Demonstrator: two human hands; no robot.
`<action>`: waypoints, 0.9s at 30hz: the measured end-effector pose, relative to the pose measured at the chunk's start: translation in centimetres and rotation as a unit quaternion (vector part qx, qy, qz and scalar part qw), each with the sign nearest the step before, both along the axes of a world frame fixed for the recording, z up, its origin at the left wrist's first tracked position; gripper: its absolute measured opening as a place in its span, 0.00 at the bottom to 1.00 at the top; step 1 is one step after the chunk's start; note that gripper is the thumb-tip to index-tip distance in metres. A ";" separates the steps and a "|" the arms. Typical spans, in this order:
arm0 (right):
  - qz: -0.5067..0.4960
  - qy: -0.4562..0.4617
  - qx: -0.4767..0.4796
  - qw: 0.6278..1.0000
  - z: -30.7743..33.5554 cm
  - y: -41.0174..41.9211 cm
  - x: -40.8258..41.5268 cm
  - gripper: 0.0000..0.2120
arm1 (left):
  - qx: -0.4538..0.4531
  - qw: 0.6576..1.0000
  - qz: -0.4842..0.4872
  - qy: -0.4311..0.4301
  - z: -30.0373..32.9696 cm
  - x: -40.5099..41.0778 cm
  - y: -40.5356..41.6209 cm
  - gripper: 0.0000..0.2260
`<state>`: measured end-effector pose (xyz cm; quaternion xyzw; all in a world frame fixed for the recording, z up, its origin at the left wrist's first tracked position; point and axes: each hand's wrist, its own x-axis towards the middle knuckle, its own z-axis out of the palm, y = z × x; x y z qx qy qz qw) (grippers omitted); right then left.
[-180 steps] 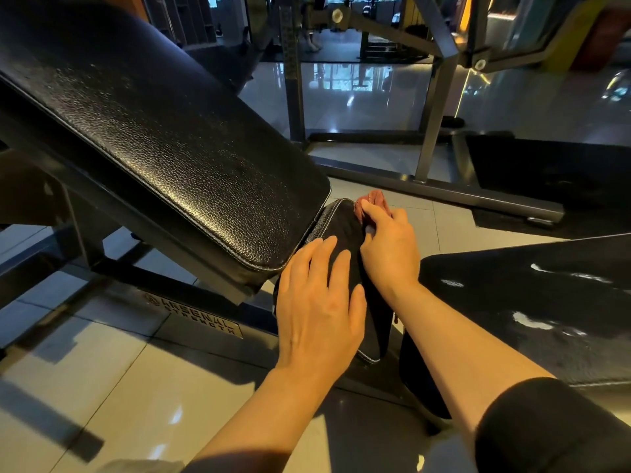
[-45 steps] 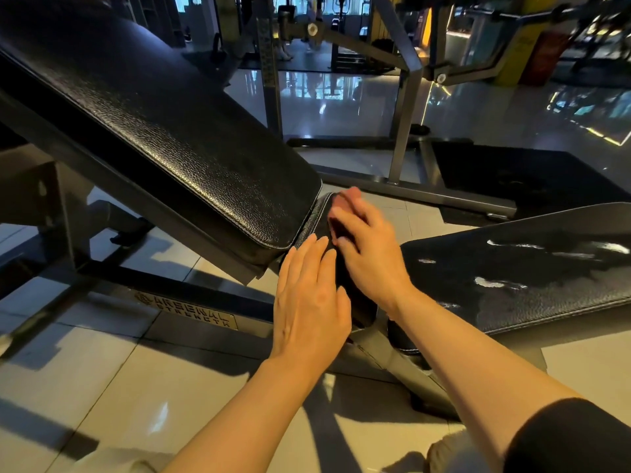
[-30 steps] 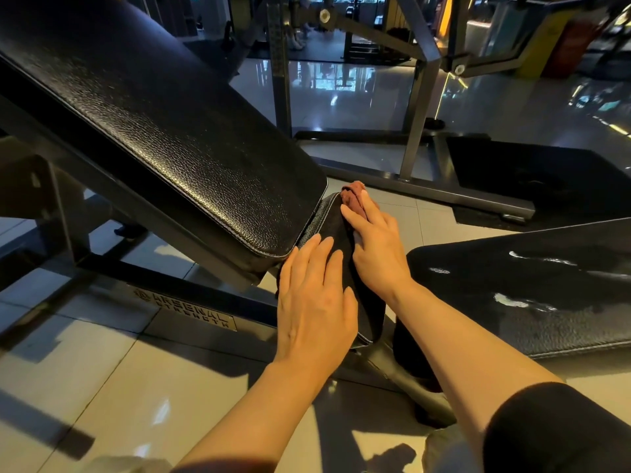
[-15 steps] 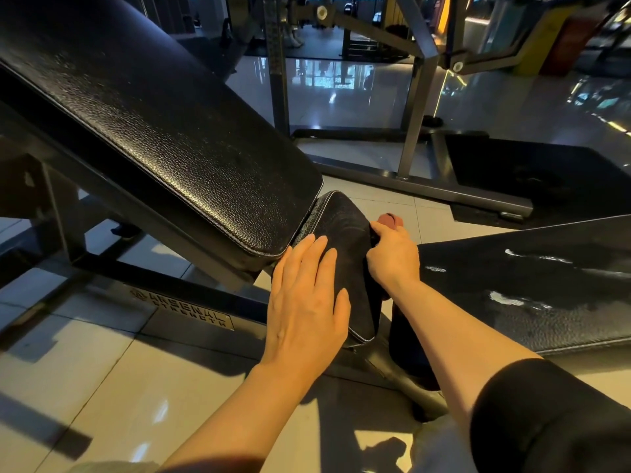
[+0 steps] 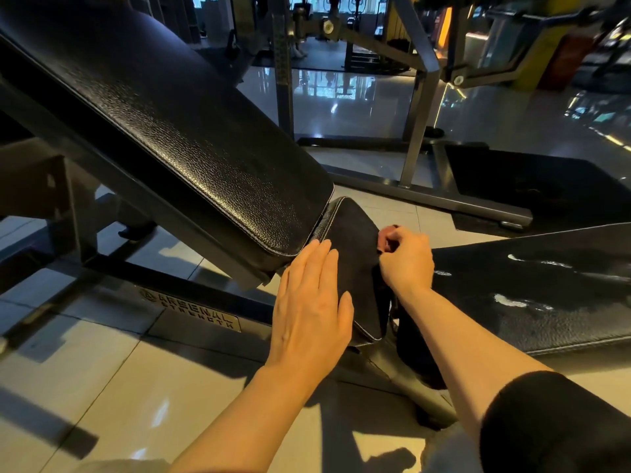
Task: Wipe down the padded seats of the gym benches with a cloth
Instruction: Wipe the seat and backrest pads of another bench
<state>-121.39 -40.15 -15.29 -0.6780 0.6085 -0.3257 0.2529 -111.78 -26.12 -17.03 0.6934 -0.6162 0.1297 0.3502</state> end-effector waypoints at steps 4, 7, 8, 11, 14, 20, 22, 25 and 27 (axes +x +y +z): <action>0.086 -0.059 -0.096 0.990 1.2 1.5 2.4 0.14 | 0.003 1.000 0.004 0.000 0.0 0.1 -0.1 0.24; 0.149 -0.045 -0.166 0.974 1.4 2.2 3.3 0.17 | 0.005 1.000 0.006 0.000 0.0 0.0 -0.2 0.25; 0.147 -0.031 -0.169 0.974 1.3 2.1 3.0 0.18 | 0.006 1.000 0.008 -0.002 0.0 0.0 -0.2 0.25; 0.077 0.026 -0.084 0.993 0.4 0.6 1.1 0.19 | 0.010 1.000 0.007 -0.004 0.0 0.1 0.0 0.25; 0.003 0.062 0.027 0.998 0.0 -0.2 -0.2 0.16 | 0.008 1.000 0.008 -0.003 -0.1 0.1 0.2 0.25; 0.153 -0.045 -0.141 0.977 2.1 2.0 2.9 0.17 | 0.007 1.000 0.006 -0.005 -0.1 0.0 -0.2 0.25; 0.176 -0.016 -0.166 0.970 1.7 2.0 3.5 0.20 | 0.007 1.000 0.006 -0.006 -0.2 -0.1 -0.3 0.24; 0.127 0.012 -0.100 0.987 0.7 0.6 2.5 0.21 | 0.011 1.000 0.008 -0.011 -0.3 -0.1 -0.3 0.24; 0.080 0.032 -0.049 0.995 0.5 -0.1 1.8 0.20 | 0.012 1.000 0.008 -0.010 -0.3 -0.1 -0.3 0.24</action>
